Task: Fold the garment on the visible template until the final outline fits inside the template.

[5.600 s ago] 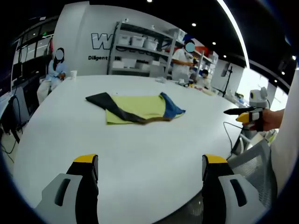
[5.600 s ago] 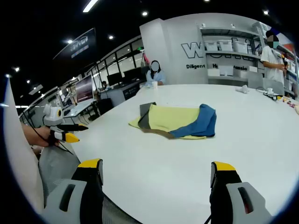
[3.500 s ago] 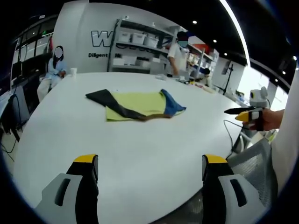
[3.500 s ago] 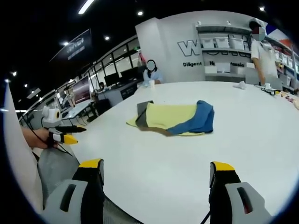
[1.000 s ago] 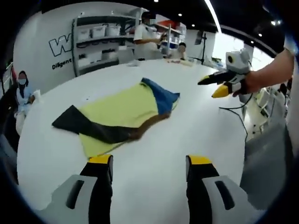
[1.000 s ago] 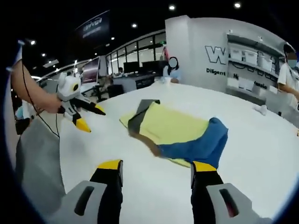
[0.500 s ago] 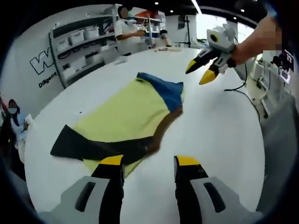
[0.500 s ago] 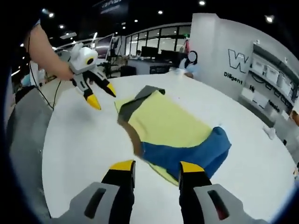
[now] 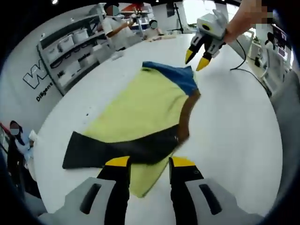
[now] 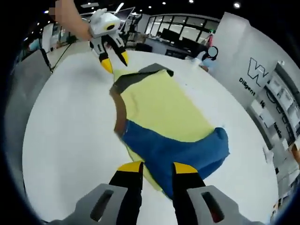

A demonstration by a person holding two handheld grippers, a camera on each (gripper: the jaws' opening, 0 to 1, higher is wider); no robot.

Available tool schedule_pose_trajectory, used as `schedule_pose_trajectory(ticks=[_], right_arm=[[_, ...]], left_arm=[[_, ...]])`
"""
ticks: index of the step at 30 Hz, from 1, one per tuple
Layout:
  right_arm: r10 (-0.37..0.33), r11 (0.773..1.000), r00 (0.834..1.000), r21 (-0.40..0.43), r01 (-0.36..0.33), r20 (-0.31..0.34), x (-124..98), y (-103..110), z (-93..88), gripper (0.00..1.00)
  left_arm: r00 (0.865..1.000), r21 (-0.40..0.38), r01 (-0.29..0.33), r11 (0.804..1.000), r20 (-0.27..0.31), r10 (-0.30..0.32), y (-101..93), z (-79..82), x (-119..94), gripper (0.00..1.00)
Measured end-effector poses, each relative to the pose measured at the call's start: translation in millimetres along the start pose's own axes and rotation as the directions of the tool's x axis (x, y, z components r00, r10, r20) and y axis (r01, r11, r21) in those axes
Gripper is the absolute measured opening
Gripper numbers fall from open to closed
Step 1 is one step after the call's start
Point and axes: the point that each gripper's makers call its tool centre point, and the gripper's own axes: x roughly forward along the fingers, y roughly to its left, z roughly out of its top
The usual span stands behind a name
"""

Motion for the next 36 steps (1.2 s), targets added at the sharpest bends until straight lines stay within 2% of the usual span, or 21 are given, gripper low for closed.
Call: schedule_pose_trajectory(ticks=[3, 5, 11, 13, 14, 16, 20, 22, 28, 30, 36], right_arm=[[0.004, 1.0, 1.0, -0.029, -0.004, -0.007, 2, -5, -1.6, 0.17], [0.008, 0.999, 1.0, -0.051, -0.009, -0.018, 4, -7, -4.4, 0.17], [0.021, 0.997, 0.999, -0.078, -0.022, -0.024, 6, -9, -6.4, 0.14], [0.025, 0.996, 0.999, -0.085, -0.027, -0.027, 6, -8, -7.0, 0.14], [0.029, 0.995, 0.999, -0.096, -0.032, -0.03, 7, -8, -7.8, 0.14], [0.033, 0.994, 0.999, -0.101, -0.036, -0.029, 8, -8, -8.4, 0.14], [0.033, 0.994, 0.999, -0.104, -0.036, -0.033, 9, -11, -10.8, 0.13], [0.038, 0.993, 0.999, -0.108, -0.042, -0.036, 9, -11, -12.1, 0.12], [0.053, 0.988, 0.998, -0.14, -0.059, -0.047, 10, -11, -15.4, 0.11], [0.057, 0.987, 0.997, -0.148, -0.064, -0.05, 11, -11, -16.2, 0.1], [0.077, 0.975, 0.994, -0.203, -0.091, -0.077, 16, -8, -19.0, 0.08]], left_arm=[[1.0, 0.033, -0.005, 0.999, 0.0, 0.005, 7.4, -0.9, 1, 0.3], [1.0, 0.096, -0.002, 0.995, -0.019, 0.004, 10.1, -3.6, 3, 0.3], [0.999, 0.201, 0.028, 0.979, -0.043, -0.02, 5.3, -5.9, 11, 0.29], [0.998, 0.264, 0.045, 0.964, -0.061, -0.029, 1.5, -8.0, 14, 0.29], [0.997, 0.312, 0.056, 0.949, -0.07, -0.036, -2.0, -8.6, 16, 0.29], [0.996, 0.355, 0.065, 0.933, -0.081, -0.038, -5.9, -8.4, 18, 0.29], [0.995, 0.392, 0.083, 0.916, -0.087, -0.052, -10.0, -7.1, 22, 0.29], [0.993, 0.454, 0.095, 0.886, -0.103, -0.054, -11.1, -7.1, 24, 0.28], [0.994, 0.491, 0.096, 0.866, -0.096, -0.056, -9.7, -0.4, 28, 0.26], [0.995, 0.486, 0.089, 0.869, -0.082, -0.056, -7.4, 4.5, 29, 0.27], [0.995, 0.481, 0.098, 0.871, -0.078, -0.069, -6.5, 3.7, 27, 0.27]])
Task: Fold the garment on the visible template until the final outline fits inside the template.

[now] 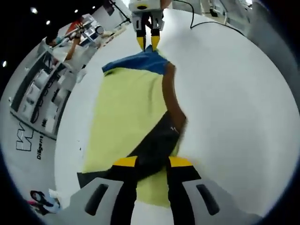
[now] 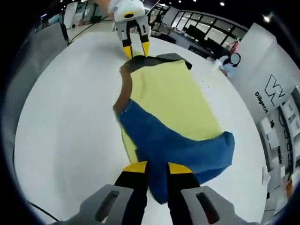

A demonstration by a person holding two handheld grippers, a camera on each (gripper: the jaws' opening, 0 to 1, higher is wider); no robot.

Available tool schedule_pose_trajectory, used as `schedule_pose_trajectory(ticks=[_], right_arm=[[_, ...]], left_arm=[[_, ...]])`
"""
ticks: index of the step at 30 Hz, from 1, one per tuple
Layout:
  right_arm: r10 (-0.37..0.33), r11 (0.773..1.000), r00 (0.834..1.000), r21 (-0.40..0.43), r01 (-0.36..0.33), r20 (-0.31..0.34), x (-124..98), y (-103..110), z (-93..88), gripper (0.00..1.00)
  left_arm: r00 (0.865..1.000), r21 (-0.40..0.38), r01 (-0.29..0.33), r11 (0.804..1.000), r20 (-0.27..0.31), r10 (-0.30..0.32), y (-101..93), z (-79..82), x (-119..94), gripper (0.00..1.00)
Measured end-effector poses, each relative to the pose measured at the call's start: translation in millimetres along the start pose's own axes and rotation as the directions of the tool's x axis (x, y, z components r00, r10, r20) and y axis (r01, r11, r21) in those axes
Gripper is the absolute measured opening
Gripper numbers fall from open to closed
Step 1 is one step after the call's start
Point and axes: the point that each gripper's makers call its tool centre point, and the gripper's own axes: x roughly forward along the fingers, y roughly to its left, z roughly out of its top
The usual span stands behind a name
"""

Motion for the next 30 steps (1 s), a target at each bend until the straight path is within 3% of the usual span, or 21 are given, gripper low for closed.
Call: schedule_pose_trajectory(ticks=[8, 18, 30], right_arm=[[0.011, 1.0, 1.0, -0.027, -0.012, -0.013, 5, 1, -0.3, 0.06], [0.012, 0.999, 1.0, -0.032, -0.012, -0.013, 6, -2, -0.8, 0.02], [0.017, 0.999, 1.0, -0.043, -0.018, -0.017, 6, -2, -4.8, 0.0]], left_arm=[[1.0, -0.012, -0.009, 1.0, 0.003, 0.009, 3.3, -8.3, -9, 0.25], [1.0, 0.077, 0.025, 0.997, -0.018, -0.024, -3.5, -3.9, 3, 0.25], [0.999, 0.093, 0.028, 0.995, -0.034, -0.025, -0.9, -9.7, 2, 0.21]])
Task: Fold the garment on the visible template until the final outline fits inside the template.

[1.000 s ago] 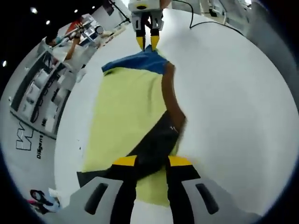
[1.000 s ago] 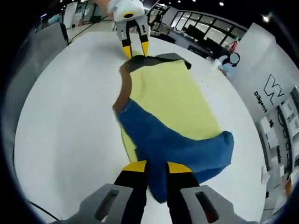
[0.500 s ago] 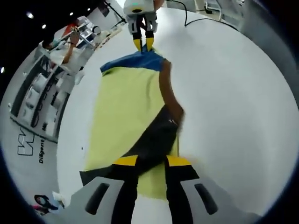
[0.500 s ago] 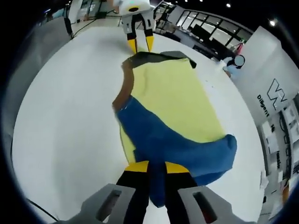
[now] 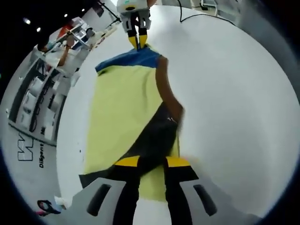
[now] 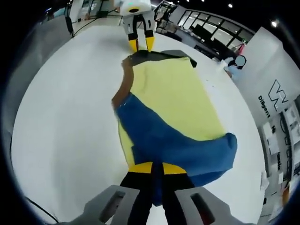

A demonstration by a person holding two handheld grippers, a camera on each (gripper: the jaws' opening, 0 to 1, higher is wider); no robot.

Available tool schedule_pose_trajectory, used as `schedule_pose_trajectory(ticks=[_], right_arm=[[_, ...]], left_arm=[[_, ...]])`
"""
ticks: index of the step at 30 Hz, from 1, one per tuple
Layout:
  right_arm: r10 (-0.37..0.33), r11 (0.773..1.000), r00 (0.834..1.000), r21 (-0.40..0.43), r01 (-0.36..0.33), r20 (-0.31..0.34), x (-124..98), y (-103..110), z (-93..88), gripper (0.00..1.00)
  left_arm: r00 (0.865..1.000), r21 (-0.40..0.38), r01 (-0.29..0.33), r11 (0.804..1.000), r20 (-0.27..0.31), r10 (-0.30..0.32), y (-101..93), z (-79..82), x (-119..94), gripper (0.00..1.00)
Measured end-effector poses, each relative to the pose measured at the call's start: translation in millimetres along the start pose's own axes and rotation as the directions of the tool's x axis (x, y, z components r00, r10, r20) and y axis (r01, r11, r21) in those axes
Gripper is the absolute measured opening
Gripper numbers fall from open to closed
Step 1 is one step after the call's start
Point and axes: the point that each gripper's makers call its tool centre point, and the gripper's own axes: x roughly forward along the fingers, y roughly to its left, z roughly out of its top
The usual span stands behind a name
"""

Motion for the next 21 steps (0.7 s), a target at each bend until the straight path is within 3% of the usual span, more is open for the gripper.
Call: schedule_pose_trajectory(ticks=[7, 21], right_arm=[[0.015, 0.999, 1.0, -0.05, -0.016, -0.017, 2.1, 0.3, -1.1, 0.0], [0.025, 0.996, 0.999, -0.082, -0.027, -0.028, 0.7, -2.4, -3.5, 0.01]], left_arm=[[1.0, 0.008, 0.008, 1.0, -0.005, -0.008, 0.5, 2.7, 4.3, 0.07], [1.0, -0.021, -0.007, 1.0, 0.006, 0.007, 1.5, 0.1, 0.1, 0.06]])
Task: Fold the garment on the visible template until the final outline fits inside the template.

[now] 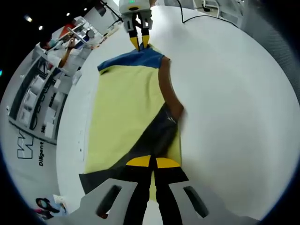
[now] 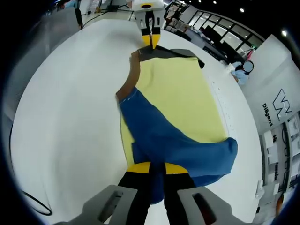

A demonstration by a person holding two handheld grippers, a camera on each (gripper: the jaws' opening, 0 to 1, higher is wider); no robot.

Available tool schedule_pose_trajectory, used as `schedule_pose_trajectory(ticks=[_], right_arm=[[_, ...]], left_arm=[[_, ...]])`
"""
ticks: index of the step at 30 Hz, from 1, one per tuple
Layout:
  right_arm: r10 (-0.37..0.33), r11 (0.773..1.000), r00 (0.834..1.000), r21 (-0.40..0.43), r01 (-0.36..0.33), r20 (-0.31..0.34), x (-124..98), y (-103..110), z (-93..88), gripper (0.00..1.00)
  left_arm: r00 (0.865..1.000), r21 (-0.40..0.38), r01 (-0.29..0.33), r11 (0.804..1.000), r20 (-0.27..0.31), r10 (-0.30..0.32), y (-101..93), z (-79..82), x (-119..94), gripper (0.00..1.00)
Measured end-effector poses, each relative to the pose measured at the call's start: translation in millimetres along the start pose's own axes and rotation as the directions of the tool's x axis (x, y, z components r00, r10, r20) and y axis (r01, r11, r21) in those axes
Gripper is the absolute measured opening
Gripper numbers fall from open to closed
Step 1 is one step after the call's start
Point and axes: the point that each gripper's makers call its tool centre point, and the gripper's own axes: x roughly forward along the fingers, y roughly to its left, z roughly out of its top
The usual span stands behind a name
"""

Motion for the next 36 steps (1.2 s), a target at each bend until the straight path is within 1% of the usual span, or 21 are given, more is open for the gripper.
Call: schedule_pose_trajectory(ticks=[4, 9, 14, 18, 22, 24, 26, 30, 36], right_arm=[[0.005, 1.0, 1.0, -0.014, -0.005, -0.002, 1, 3, -0.1, 0.0], [0.0, 1.0, 1.0, -0.014, 0.0, -0.005, 2, 2, -0.5, 0.0], [0.001, 0.999, 1.0, -0.038, -0.001, -0.01, 2, 0, -0.1, 0.0], [0.011, 0.999, 1.0, -0.043, -0.011, -0.005, 1, -2, 2.4, 0.05], [0.03, 0.997, 1.0, -0.067, -0.03, -0.007, -1, 0, 2.7, 0.05], [0.042, 0.996, 0.999, -0.072, -0.043, -0.014, -1, 3, 0.7, 0.02], [0.039, 0.997, 0.999, -0.07, -0.04, -0.009, -1, 3, 1.5, 0.0], [0.034, 0.996, 0.999, -0.08, -0.036, -0.023, 1, 2, -0.9, 0.0], [0.039, 0.996, 0.999, -0.075, -0.04, -0.018, 1, 0, 0.5, 0.0]], left_arm=[[1.0, -0.004, -0.001, 1.0, 0.0, 0.001, 0.3, 0.8, -1, 0.06], [1.0, -0.008, 0.002, 1.0, -0.001, -0.002, 0.0, -0.1, -1, 0.05], [1.0, -0.025, -0.005, 1.0, 0.003, 0.005, 2.7, 0.0, -3, 0.05], [1.0, -0.034, -0.011, 0.999, 0.005, 0.011, 4.7, -0.3, -5, 0.05], [1.0, -0.039, -0.014, 0.999, 0.007, 0.014, 5.5, -0.5, -7, 0.05], [1.0, -0.04, -0.016, 0.999, 0.008, 0.016, 5.7, -0.2, -8, 0.05], [1.0, -0.04, -0.016, 0.999, 0.007, 0.016, 5.6, -0.4, -9, 0.05], [1.0, -0.041, -0.017, 0.999, 0.006, 0.017, 6.0, 0.6, -10, 0.05], [1.0, -0.045, -0.02, 0.999, 0.008, 0.02, 7.4, 1.3, -13, 0.05]])
